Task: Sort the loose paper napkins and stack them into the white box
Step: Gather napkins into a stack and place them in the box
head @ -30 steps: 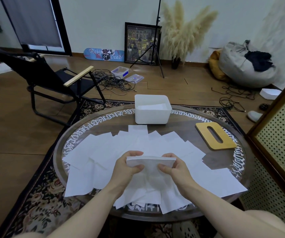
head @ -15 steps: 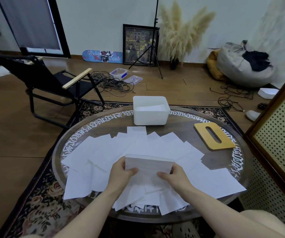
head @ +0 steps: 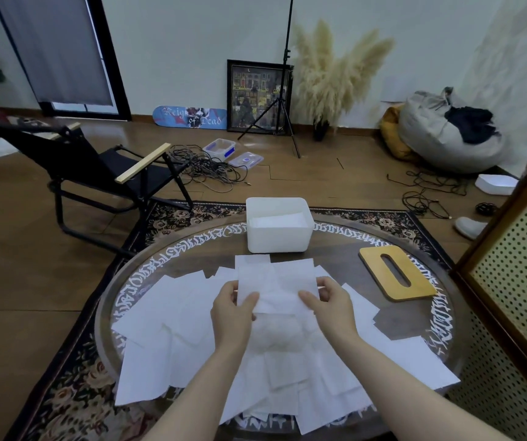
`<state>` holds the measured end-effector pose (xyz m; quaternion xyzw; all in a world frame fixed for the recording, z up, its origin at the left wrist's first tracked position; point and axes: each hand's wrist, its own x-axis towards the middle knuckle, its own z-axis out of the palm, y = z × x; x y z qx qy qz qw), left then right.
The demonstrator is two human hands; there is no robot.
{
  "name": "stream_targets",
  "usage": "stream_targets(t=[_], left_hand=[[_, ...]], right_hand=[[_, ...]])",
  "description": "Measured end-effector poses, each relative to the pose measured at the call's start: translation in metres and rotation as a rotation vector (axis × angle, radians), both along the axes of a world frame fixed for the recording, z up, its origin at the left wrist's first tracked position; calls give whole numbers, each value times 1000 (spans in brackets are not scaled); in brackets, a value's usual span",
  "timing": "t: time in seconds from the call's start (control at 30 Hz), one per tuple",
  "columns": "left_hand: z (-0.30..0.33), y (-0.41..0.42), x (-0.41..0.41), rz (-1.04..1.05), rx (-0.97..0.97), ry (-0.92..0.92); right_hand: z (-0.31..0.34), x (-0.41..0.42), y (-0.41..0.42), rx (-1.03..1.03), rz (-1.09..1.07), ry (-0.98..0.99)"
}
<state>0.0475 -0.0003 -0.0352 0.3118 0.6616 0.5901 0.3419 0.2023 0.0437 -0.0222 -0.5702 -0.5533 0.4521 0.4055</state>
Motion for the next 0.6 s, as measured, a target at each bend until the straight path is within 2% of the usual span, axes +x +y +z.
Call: stream_targets(t=[0.17,0.6], left_hand=[[21,41,-6,0,25,-67],[52,152,-30,-24,-42,-3]], right_hand=[[19,-2,42,57,-17,-66],[51,-23,147,16,-88,-190]])
